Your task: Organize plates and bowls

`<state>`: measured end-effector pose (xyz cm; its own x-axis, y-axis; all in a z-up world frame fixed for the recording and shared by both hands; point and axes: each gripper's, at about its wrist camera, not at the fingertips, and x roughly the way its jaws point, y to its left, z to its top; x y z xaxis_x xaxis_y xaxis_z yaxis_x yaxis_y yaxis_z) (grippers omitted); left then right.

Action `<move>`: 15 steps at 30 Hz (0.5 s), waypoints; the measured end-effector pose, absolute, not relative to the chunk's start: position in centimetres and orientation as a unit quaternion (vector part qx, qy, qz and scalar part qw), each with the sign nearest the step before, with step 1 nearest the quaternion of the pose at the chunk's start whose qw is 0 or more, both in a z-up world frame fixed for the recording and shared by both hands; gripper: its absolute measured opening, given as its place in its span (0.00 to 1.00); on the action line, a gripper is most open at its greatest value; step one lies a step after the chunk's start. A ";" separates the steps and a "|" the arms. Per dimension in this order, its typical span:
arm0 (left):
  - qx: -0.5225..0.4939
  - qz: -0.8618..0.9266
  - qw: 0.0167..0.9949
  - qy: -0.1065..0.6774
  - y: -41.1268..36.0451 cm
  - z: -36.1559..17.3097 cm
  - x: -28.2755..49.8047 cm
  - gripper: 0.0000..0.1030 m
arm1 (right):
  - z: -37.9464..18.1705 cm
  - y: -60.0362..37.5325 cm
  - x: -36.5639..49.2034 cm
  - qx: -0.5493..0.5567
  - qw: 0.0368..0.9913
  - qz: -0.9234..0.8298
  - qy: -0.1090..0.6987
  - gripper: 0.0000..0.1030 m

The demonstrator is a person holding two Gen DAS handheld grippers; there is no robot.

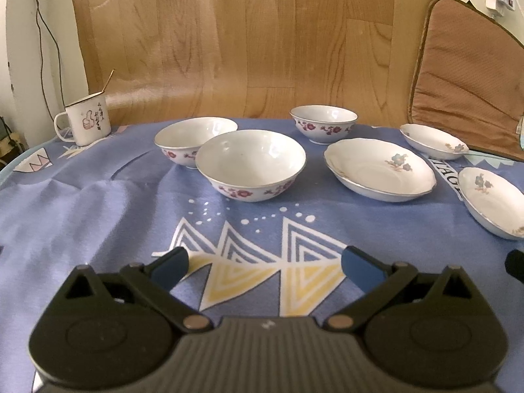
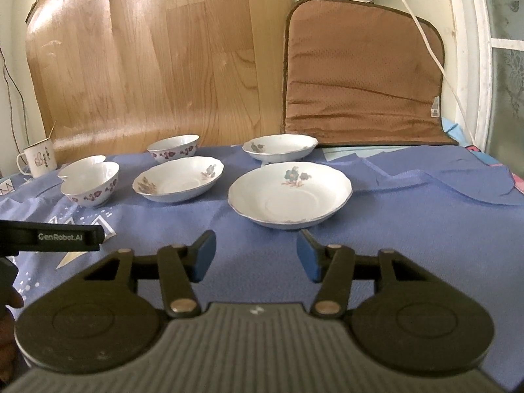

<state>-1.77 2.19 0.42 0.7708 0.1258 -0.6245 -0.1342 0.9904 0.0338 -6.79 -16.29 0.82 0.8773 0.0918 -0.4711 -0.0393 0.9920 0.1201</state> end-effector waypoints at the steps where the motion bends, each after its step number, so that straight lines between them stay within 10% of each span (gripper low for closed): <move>1: -0.007 0.069 0.941 0.331 2.2 0.4 -1.8 1.00 | 0.8 -16.3 -6.8 0.054 0.967 0.034 0.245 0.56; 15: -0.006 0.063 0.942 0.329 2.0 0.4 -1.9 1.00 | 0.8 -16.4 -6.8 0.054 0.967 0.034 0.246 0.57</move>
<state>-1.85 1.99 0.41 0.7757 0.1148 -0.6206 -0.1226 0.9920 0.0303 -6.78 -16.41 0.78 0.8763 0.0931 -0.4727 -0.0399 0.9918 0.1214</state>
